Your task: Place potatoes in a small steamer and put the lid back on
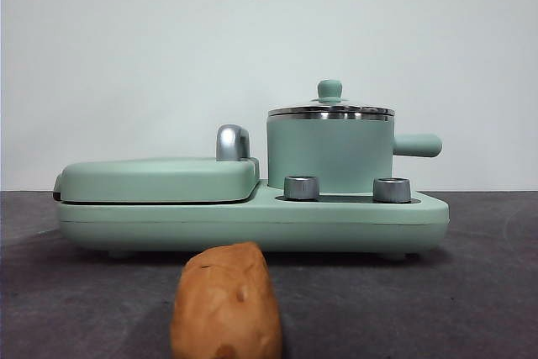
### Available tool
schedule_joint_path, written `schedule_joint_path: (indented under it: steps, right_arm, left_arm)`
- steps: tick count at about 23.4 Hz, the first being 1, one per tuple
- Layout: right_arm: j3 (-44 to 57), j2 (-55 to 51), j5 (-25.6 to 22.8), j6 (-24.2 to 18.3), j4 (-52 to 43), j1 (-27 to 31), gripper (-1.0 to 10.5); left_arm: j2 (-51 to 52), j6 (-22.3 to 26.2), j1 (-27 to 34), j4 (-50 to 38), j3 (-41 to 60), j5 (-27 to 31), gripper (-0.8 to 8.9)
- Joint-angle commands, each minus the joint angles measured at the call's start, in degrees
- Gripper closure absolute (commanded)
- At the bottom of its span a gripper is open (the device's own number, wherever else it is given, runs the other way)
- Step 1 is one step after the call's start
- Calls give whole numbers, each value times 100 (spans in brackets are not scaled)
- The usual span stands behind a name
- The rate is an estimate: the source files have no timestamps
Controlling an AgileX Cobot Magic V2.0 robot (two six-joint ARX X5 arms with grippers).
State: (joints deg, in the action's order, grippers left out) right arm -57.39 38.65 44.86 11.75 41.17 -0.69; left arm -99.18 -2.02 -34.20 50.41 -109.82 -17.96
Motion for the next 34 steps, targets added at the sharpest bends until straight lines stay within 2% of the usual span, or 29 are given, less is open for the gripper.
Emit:
schedule_joint_path:
  steps: [1,6,14,20,25,30,32,34]
  right_arm:
    - [-116,22,15,-42,-39,-4,452]
    - [-116,22,15,-44,-39,-4,452]
    - [-116,22,17,-42,-35,-4,452]
    - [-116,20,17,-44,-35,-4,452]
    - [-116,20,15,-42,-37,-4,452]
    - [-116,20,9,-44,-39,-4,452]
    - [-116,20,9,-44,-39,-4,452]
    - [-116,20,11,-42,-39,-4,452]
  left_arm:
    - [-592,229,-192,2,-658,549,341]
    - [-1394,251,-345,-184,-1290,887,342]
    - [-2284,247,-374,-911,-1314,916,349]
    - [-2433,271,-376,-999,-1316,927,352]
    - [-2476,450,-433,-986,-1314,962,417]
    - [-2559,457,-522,-973,-1314,1220,425]
    - [-2564,459,-531,-984,-1314,1217,526]
    - [-2564,457,-531,-977,-1314,1217,582]
